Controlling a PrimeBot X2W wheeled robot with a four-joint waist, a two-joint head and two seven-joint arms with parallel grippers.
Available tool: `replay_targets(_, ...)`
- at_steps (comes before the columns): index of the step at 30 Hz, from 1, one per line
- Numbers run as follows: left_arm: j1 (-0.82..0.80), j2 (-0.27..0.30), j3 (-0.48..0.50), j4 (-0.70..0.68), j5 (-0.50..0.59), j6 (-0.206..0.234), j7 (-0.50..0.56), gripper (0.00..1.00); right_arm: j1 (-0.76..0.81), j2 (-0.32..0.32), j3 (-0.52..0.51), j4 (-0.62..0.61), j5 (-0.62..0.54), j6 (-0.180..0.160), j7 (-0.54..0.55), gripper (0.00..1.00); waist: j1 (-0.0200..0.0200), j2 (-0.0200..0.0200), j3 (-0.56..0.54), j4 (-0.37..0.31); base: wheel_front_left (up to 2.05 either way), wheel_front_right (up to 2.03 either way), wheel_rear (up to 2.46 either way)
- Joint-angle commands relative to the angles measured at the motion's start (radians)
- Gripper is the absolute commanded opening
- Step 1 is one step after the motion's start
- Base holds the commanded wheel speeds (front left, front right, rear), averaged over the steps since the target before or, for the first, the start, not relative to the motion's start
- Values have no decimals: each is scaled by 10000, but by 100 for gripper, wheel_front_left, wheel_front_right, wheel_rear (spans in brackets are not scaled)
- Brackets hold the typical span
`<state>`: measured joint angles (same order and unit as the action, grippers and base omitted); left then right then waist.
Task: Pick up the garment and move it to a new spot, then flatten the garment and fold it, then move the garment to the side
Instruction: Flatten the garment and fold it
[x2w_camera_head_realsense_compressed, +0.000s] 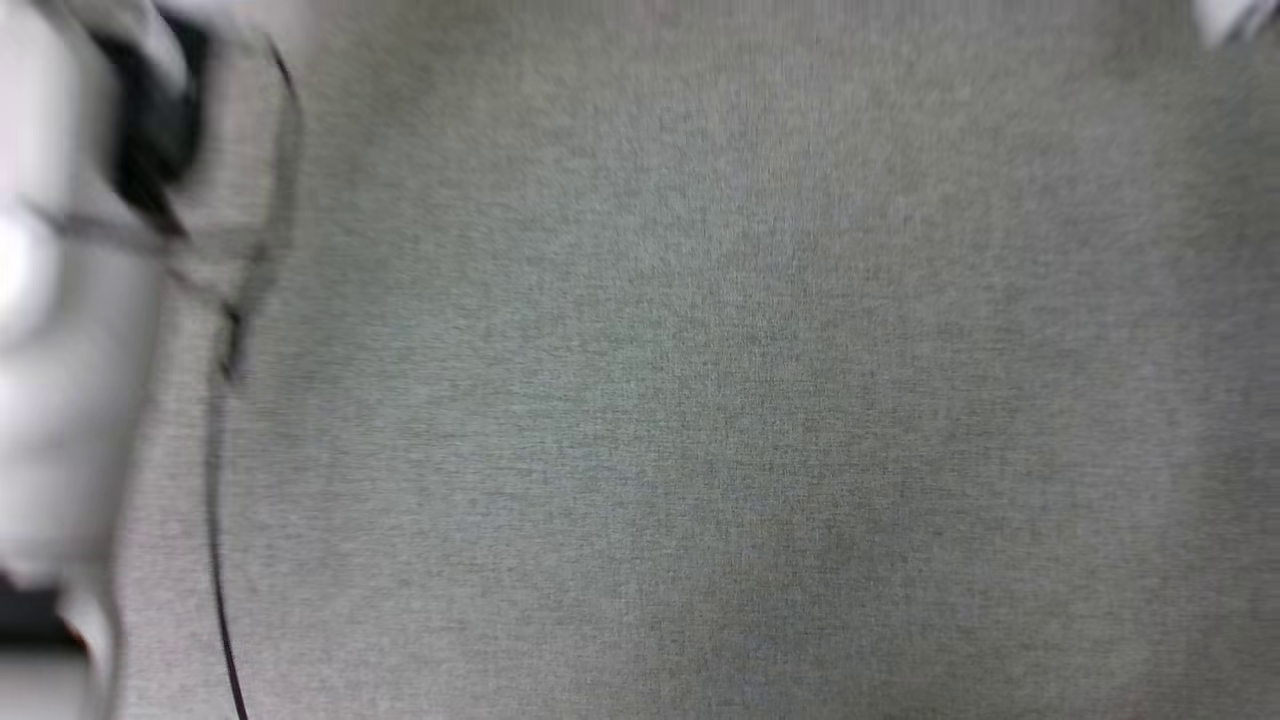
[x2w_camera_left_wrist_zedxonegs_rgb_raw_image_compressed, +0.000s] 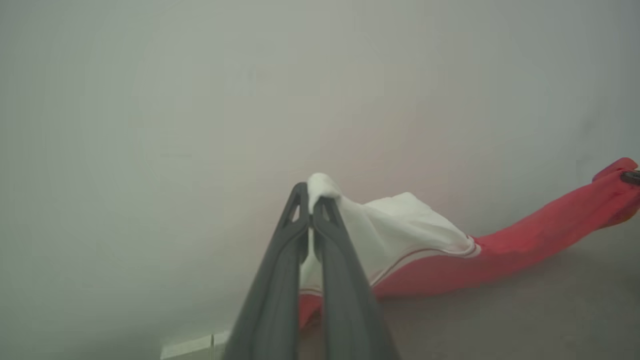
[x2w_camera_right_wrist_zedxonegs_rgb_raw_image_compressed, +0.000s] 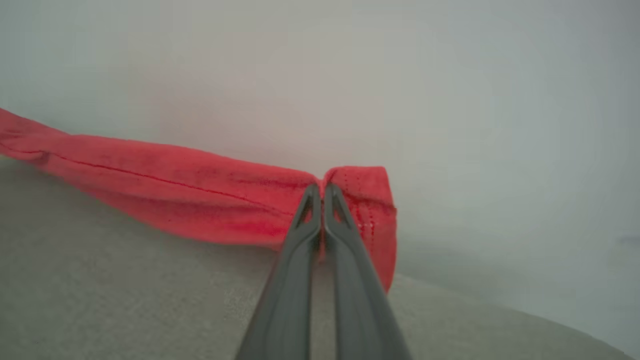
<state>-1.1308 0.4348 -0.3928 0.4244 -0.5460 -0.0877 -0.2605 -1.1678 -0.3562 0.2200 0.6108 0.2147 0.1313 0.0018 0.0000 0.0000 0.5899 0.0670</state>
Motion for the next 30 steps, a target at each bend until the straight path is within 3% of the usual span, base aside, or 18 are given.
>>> replay_targets(1,704,-74,-43,-191,104,7,-54,0,512,-47,114,28,178,-11,-75,0,0,0,-614,102,0,0,0)
replay_targets(10,5663,-283,207,-1401,38,337,-56,0,3858,-573,1263,-244,2015,-11,-61,0,0,0,-2454,89,0,0,0)
replay_targets(16,8220,233,91,-1651,-139,189,-9,0,5623,-1044,1521,-592,2939,-11,33,0,0,0,-3476,45,0,0,0)
replay_targets(21,9457,717,-21,-2042,-378,134,475,0,6613,-1219,1534,-859,3485,-13,165,0,0,0,-4094,36,0,0,0)
replay_targets(30,11926,1811,-208,-3779,-1195,281,2093,0,8921,-1740,1254,-2002,4633,-13,1082,0,0,0,-5051,32,0,0,0)
